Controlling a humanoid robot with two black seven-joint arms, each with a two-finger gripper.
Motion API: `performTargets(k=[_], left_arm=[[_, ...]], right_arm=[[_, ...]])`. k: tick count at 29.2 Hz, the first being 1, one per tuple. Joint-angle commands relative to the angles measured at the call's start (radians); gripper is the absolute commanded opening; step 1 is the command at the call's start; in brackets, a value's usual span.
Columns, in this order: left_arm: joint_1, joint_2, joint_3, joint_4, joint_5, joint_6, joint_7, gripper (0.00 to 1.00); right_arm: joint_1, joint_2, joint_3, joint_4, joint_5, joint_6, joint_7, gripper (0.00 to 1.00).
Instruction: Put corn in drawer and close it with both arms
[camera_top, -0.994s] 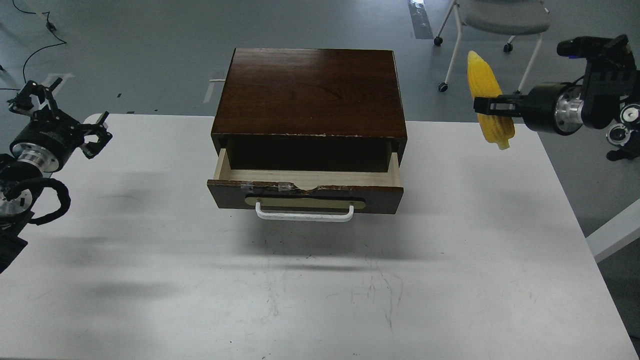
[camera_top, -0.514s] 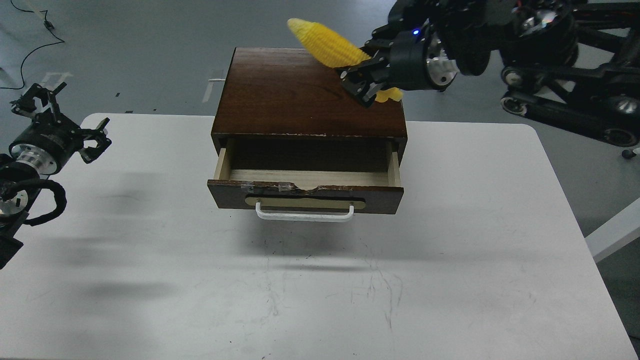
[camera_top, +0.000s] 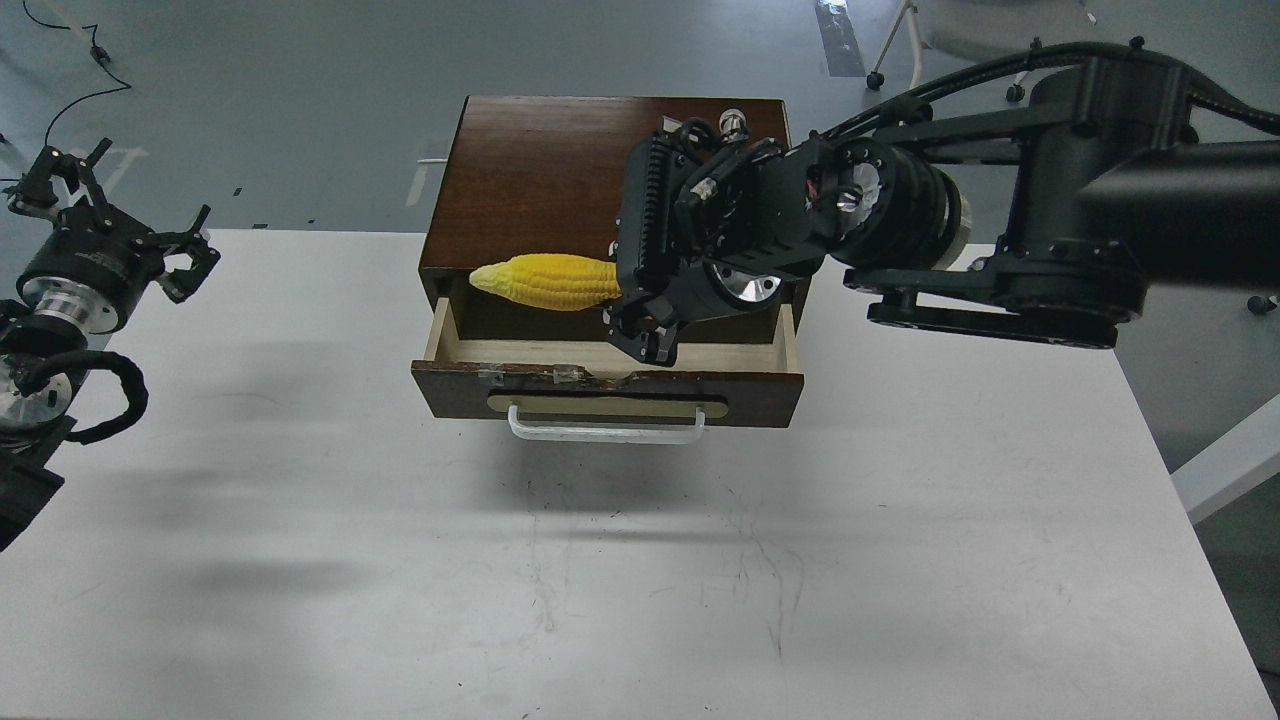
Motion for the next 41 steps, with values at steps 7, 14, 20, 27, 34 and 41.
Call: performTargets(k=[7,14,20,27,34,41], left_arm=[[-0.003,0.003,-0.001,0.000,0.001,0.000,0.003,0.98],[-0.003,0.008,0.001,0.005,0.001,0.000,0.006,0.98],[-0.002,0.008,-0.001,0.008,0.001,0.000,0.000,0.98],[-0.017,0.034,-0.001,0.009,0.001,0.000,0.001,0.98],[-0.057,0.079,0.010,0.009,0.010,0.000,0.001,0.94],[-0.156,0.141,0.018,0.005,0.218,0.000,-0.006,0.89]], right_arm=[[-0.024,-0.001,-0.003,-0.005,0.013,0.000,-0.002,0.53],[-0.028,-0.007,0.009,-0.014,0.027,-0.002,-0.002,0.67],[-0.021,-0.008,0.012,-0.019,0.071,-0.002,-0.002,0.70],[-0.008,-0.050,0.162,-0.046,0.202,-0.002,-0.002,0.75],[-0.074,-0.154,0.310,-0.132,0.533,-0.002,-0.005,0.98],[-0.149,-0.280,0.402,-0.327,1.002,-0.015,-0.004,0.98]])
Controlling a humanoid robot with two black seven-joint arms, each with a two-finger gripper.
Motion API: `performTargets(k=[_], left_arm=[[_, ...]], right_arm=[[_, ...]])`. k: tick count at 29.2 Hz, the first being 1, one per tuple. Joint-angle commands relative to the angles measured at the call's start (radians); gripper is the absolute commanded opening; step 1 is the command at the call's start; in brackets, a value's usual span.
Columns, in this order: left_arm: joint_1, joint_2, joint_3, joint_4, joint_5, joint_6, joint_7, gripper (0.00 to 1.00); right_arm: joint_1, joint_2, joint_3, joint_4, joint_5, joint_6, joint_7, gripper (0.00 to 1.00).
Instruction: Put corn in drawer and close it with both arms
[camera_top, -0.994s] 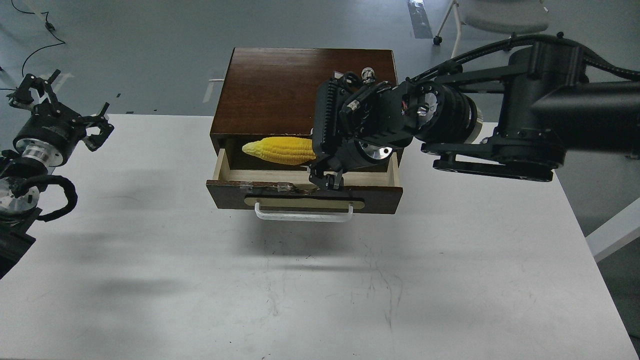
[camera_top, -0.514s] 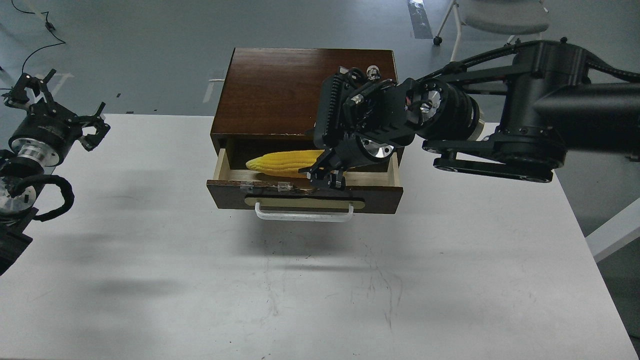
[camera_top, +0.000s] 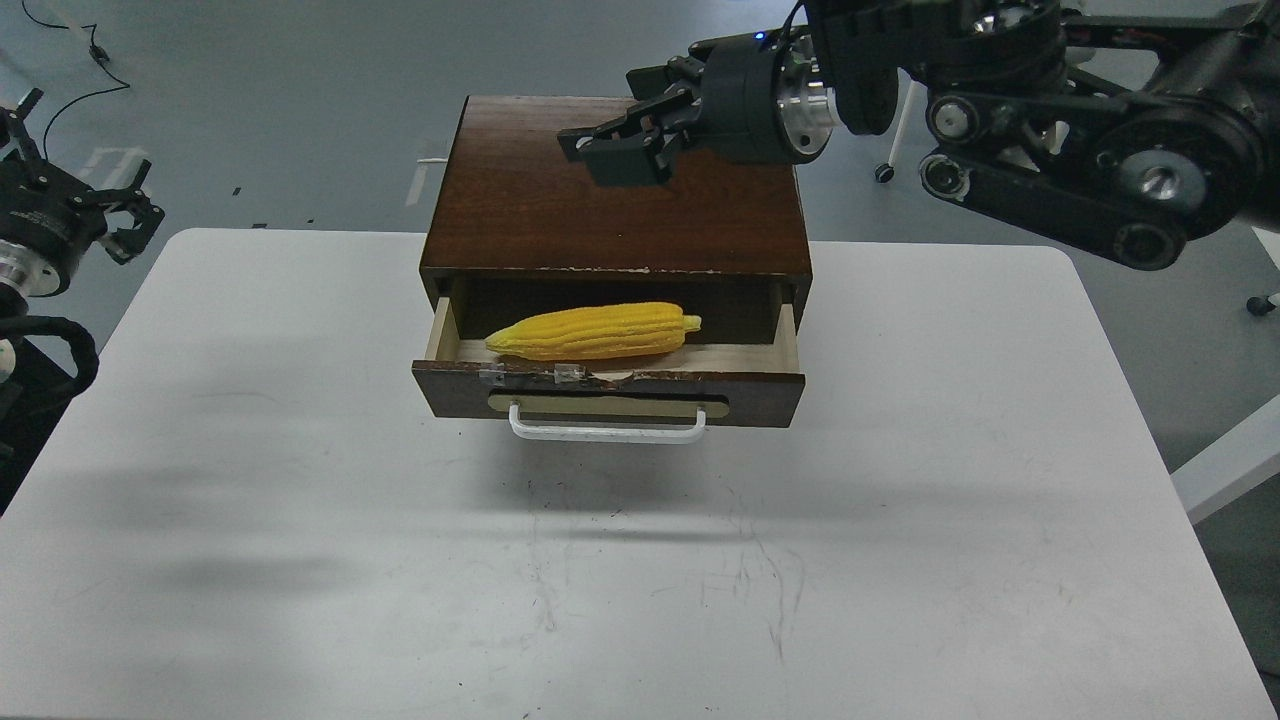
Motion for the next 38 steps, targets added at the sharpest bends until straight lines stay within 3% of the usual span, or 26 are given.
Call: performTargets(k=[1,3,5,8,12,13,17,21,24,30,35,38], left_arm=[[-0.076,0.041,-0.001,-0.003,0.164,0.000,-0.004,0.89],[-0.091,0.038,-0.001,-0.010,0.247,0.000,-0.006,0.87],[-0.122,0.034,-0.001,-0.033,0.369,0.000,-0.006,0.77],[-0.209,0.045,-0.001,-0.096,0.560,0.000,-0.007,0.70],[-0.260,0.036,-0.001,-0.176,0.729,0.000,-0.070,0.39],[-0.269,0.041,-0.001,-0.254,0.788,0.000,-0.090,0.26],[-0.275,0.074,-0.002,-0.518,0.948,0.000,-0.122,0.00],[-0.269,0.119,-0.001,-0.821,1.164,0.000,-0.164,0.00],[-0.262,0.125,-0.009,-0.942,1.252,0.000,-0.181,0.00],[-0.252,0.102,0.004,-1.072,1.323,0.000,-0.194,0.00],[-0.138,0.097,0.062,-1.240,1.624,0.000,-0.194,0.00],[-0.082,0.084,0.065,-1.280,1.835,0.000,-0.194,0.00]], right_arm=[[-0.069,-0.076,0.066,-0.099,0.289,-0.003,0.000,0.99],[-0.121,-0.117,0.091,-0.142,0.416,-0.003,0.000,0.99],[-0.185,-0.154,0.113,-0.171,0.537,-0.002,0.000,1.00],[-0.267,-0.201,0.159,-0.180,0.660,-0.003,0.000,1.00],[-0.374,-0.214,0.255,-0.212,0.843,-0.005,-0.001,1.00],[-0.406,-0.215,0.284,-0.215,0.913,-0.003,-0.001,1.00],[-0.468,-0.223,0.350,-0.241,1.090,-0.003,-0.001,1.00],[-0.523,-0.222,0.425,-0.280,1.310,0.003,-0.003,1.00],[-0.555,-0.214,0.472,-0.278,1.438,0.001,-0.004,1.00],[-0.615,-0.168,0.548,-0.292,1.602,-0.002,0.003,1.00],[-0.675,-0.122,0.601,-0.324,1.604,-0.003,0.005,1.00],[-0.684,-0.128,0.608,-0.332,1.604,-0.002,0.005,1.00]])
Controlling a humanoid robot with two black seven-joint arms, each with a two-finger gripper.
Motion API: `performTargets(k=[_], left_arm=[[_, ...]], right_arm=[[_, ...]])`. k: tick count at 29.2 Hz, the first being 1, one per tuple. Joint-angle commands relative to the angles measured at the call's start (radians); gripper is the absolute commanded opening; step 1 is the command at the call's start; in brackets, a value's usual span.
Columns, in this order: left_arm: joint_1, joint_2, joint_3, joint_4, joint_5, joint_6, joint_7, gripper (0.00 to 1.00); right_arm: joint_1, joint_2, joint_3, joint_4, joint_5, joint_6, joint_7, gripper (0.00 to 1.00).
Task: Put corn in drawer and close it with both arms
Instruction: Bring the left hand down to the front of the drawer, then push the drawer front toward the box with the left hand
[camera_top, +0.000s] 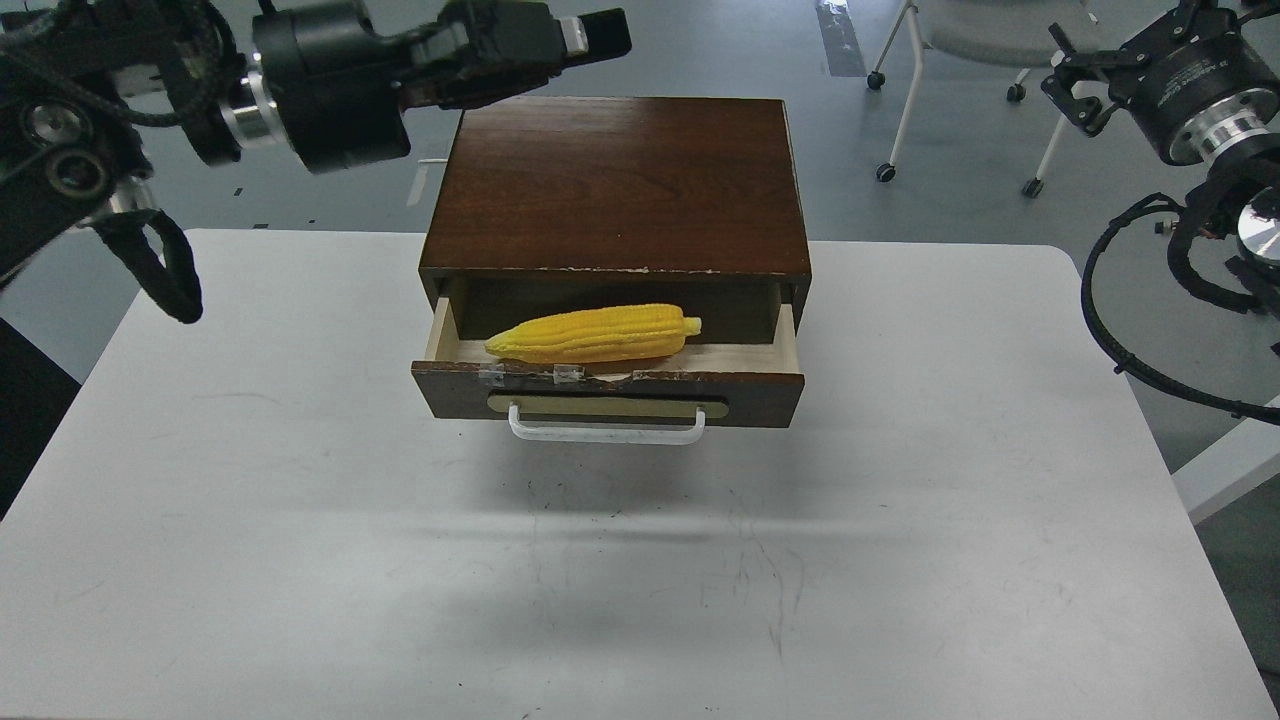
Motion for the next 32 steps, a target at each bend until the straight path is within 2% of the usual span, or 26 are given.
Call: performTargets(k=[1,5,9,15,19,32], left_arm=[[0.070,-0.017,0.009,-0.056,0.272,0.000,0.000,0.00],[0.088,-0.046,0.032,-0.045,0.399,0.000,-0.001,0.00],[0.102,-0.048,0.119,-0.060,0.453,0.000,0.003,0.00],[0.105,-0.055,0.162,-0.051,0.717,0.000,0.002,0.00],[0.094,-0.040,0.208,-0.053,0.734,0.000,0.003,0.00],[0.093,-0.041,0.210,-0.034,0.857,0.000,0.005,0.00]], right_arm=[[-0.018,-0.003,0.010,-0.017,0.000,0.004,0.000,1.00],[-0.018,-0.006,0.012,-0.064,0.000,0.009,0.000,1.00],[-0.019,-0.006,0.012,-0.091,0.000,0.011,-0.001,1.00],[-0.021,-0.008,0.012,-0.097,0.000,0.011,0.000,1.00],[-0.022,-0.008,0.012,-0.101,0.000,0.011,0.000,1.00],[-0.022,-0.006,0.012,-0.123,-0.002,0.012,0.000,1.00]])
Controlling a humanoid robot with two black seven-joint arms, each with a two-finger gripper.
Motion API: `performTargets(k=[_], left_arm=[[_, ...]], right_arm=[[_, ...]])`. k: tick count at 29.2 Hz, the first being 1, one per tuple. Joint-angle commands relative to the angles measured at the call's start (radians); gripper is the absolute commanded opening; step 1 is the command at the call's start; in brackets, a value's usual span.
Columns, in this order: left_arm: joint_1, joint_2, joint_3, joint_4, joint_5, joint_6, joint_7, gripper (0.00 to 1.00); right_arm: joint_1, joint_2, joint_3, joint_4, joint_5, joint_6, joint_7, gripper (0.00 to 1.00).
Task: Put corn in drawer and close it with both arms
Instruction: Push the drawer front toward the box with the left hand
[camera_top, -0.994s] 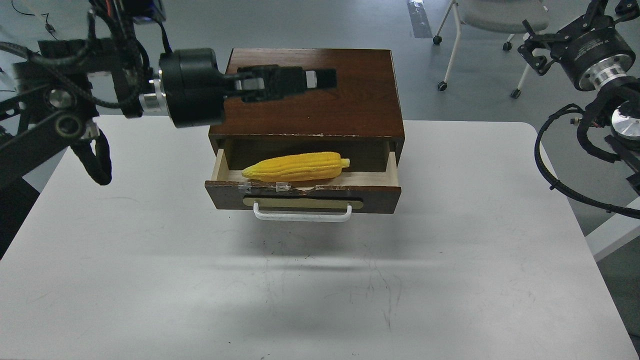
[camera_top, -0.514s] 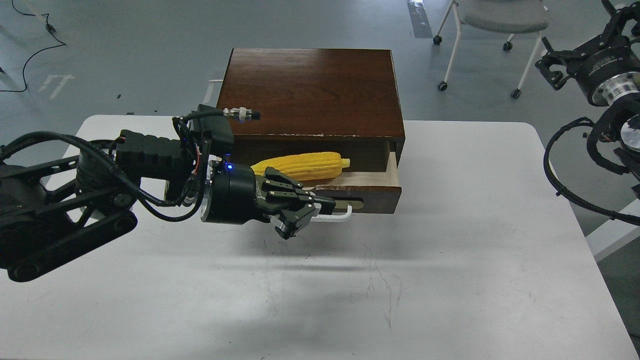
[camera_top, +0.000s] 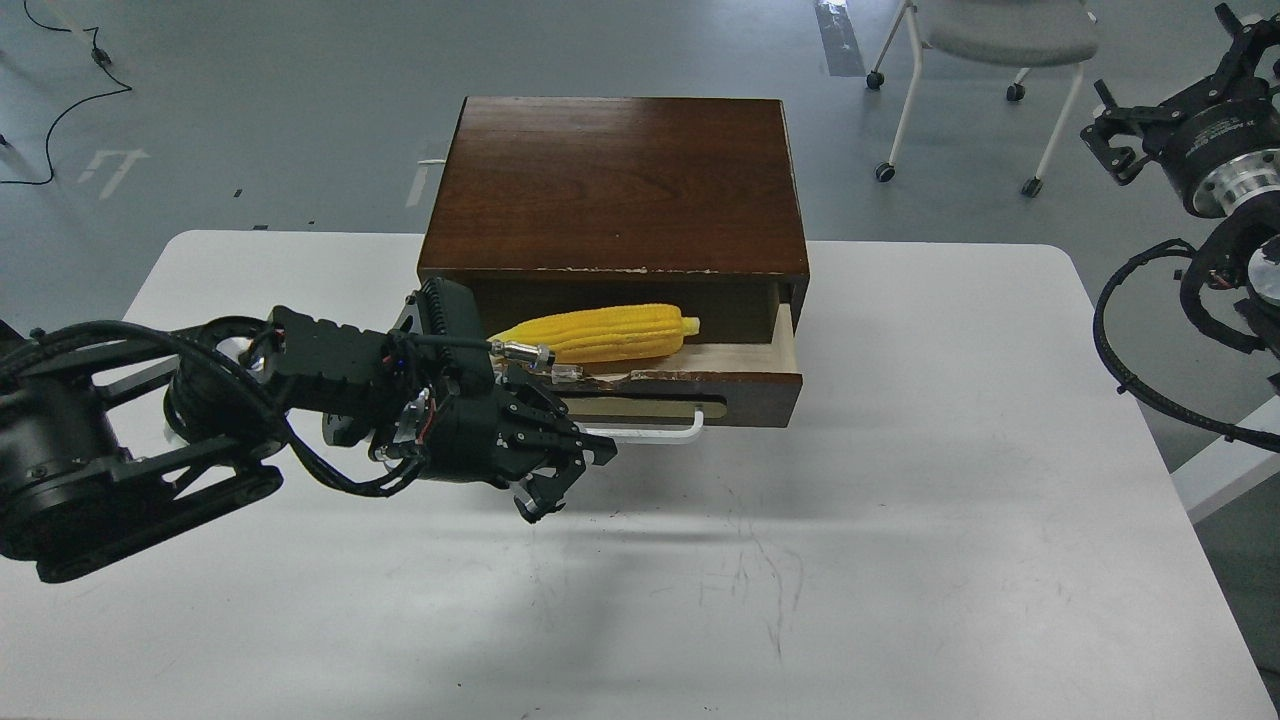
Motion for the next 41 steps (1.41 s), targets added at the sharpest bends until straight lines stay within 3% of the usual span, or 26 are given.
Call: performTargets(k=[1,11,41], left_arm=[[0.001,-0.003,0.000,0.012,0.004,0.000,0.000,0.00],[-0.002,-0.026,-0.002,0.091,0.007,0.000,0.028,0.00],[-0.100,-0.129,0.000,0.341,0.007,0.000,0.028,0.00]], right_arm=[[0.002,0.002,0.000,-0.022,-0.001,0.001,0.000,1.00],[0.005,0.006,0.006,-0.038,-0.004,0.004,0.000,1.00],[0.020,0.022,0.052,-0.048,-0.006,0.004,0.003,1.00]])
